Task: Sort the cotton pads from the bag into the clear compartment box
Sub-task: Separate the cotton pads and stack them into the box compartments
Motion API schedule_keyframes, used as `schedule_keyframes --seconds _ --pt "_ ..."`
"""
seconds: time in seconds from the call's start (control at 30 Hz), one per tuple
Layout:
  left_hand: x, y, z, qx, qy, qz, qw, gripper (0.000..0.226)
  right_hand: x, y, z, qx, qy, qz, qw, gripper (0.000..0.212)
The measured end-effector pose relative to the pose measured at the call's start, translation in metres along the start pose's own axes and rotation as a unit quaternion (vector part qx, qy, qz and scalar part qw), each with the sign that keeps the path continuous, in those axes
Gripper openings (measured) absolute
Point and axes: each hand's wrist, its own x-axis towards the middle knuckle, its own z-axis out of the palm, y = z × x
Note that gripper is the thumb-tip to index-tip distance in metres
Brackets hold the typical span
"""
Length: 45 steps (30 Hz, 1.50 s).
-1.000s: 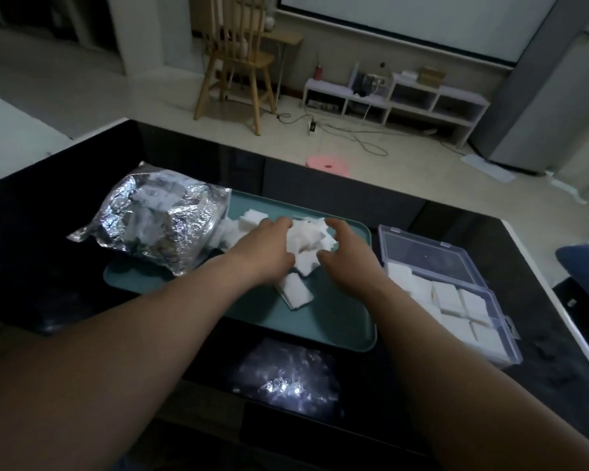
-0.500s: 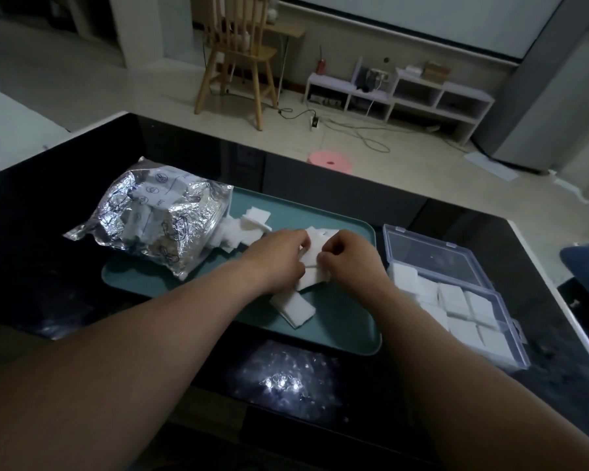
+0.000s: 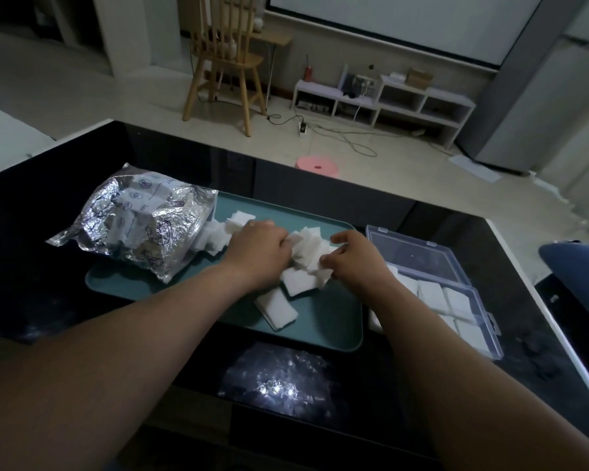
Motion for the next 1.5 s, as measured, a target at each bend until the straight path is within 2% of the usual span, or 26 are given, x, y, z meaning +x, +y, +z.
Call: schedule_keyframes --seconds 0.13,0.23,0.3,0.4,0.53,0.63,0.7,0.8,0.9,1.07,1.17,1.3,1.4,1.43,1.47,1.5 --pt "0.003 0.007 -0.016 -0.102 0.043 -0.034 0.993 0.025 -0.009 -0.005 -0.012 -0.002 0.001 -0.007 1.0 0.023" --pt "-0.002 0.011 -0.021 -0.154 0.027 -0.063 0.986 0.015 -0.015 -0.005 -0.015 -0.013 0.024 -0.006 1.0 0.006" --pt "-0.004 0.013 -0.022 -0.199 0.002 -0.088 0.976 0.016 -0.017 -0.004 -0.016 -0.004 0.054 0.002 0.999 0.005" --pt "-0.008 0.014 -0.023 -0.321 -0.031 -0.144 0.935 0.019 -0.023 -0.009 -0.021 0.089 0.077 0.017 0.993 0.013" --pt "-0.015 0.016 -0.023 -0.414 -0.056 -0.177 0.891 0.024 -0.035 -0.024 -0.02 0.274 -0.009 0.023 0.961 0.007" --pt "-0.018 0.021 -0.019 -0.483 -0.083 -0.18 0.853 0.023 -0.039 -0.027 -0.004 0.203 -0.022 0.012 0.979 0.009" --pt "-0.02 0.025 -0.018 -0.494 -0.094 -0.161 0.849 0.02 -0.042 -0.03 0.006 0.161 -0.009 0.011 0.987 0.015" --pt "-0.021 0.024 -0.016 -0.485 -0.093 -0.137 0.859 0.017 -0.043 -0.033 0.012 0.161 0.001 0.006 0.987 0.014" --pt "-0.022 0.02 -0.015 -0.454 -0.097 -0.1 0.88 0.014 -0.044 -0.033 0.011 0.173 0.0 0.022 0.985 0.011" --pt "-0.026 0.022 -0.017 -0.363 -0.099 -0.038 0.926 0.015 -0.046 -0.037 0.013 0.177 -0.055 0.046 0.982 0.018" --pt "-0.027 0.027 -0.019 -0.352 -0.102 -0.037 0.93 0.018 -0.046 -0.037 0.018 0.162 -0.026 0.027 0.986 0.02" --pt "-0.025 0.028 -0.019 -0.332 -0.104 -0.081 0.934 0.028 -0.042 -0.034 0.018 0.177 0.034 0.014 0.983 0.024" --pt "-0.022 0.026 -0.018 -0.346 -0.072 -0.123 0.927 0.03 -0.037 -0.032 0.011 0.176 0.078 0.017 0.981 0.022" --pt "-0.022 0.027 -0.019 -0.374 -0.062 -0.138 0.915 0.029 -0.037 -0.031 0.009 0.168 0.083 0.017 0.982 0.021" --pt "-0.021 0.028 -0.021 -0.425 -0.058 -0.157 0.889 0.028 -0.037 -0.03 0.008 0.145 0.089 0.009 0.985 0.021" --pt "-0.019 0.03 -0.022 -0.494 -0.059 -0.176 0.849 0.025 -0.038 -0.03 0.008 0.11 0.098 -0.006 0.989 0.023"
